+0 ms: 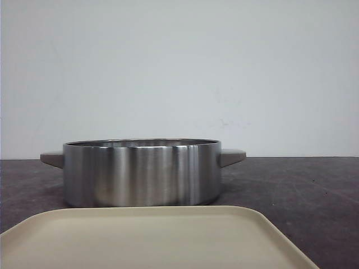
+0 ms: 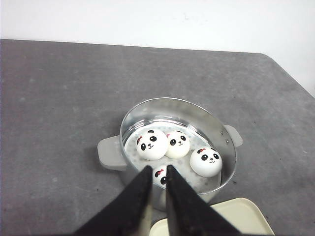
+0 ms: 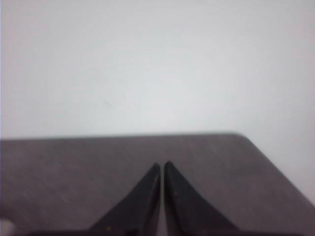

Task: Steam buns

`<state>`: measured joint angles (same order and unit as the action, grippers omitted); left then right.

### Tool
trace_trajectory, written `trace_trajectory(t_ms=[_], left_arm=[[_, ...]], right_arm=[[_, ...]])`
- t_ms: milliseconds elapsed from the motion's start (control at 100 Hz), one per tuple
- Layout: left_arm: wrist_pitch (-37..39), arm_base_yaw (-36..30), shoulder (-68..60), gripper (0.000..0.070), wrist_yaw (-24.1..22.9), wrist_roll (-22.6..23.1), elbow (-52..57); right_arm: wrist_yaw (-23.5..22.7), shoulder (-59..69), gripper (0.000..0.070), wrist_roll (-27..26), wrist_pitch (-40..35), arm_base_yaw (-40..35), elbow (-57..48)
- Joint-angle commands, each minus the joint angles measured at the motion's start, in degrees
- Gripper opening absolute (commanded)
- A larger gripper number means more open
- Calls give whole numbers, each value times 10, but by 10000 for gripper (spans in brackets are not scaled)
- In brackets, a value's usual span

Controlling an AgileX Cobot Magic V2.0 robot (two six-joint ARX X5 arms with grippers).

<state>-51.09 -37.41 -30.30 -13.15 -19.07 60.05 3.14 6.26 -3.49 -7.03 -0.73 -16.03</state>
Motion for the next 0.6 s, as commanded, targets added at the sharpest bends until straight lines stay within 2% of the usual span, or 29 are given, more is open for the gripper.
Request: trace_trajectory(t_ms=[0,170,300,590], left_arm=[[5,-4,-2,0,1,-2,6],[5,-4,-2,0,1,-2,7],[5,-4,-2,0,1,-2,7],[5,-4,-2,0,1,-2,7]], right_arm=[[-3,-12,6,-19,11,7,37],[-4,-43,6,-21,11,11,114],[-28,-61,6,-21,21,11,153],[-32,-61,6,-17,-32,11,154]])
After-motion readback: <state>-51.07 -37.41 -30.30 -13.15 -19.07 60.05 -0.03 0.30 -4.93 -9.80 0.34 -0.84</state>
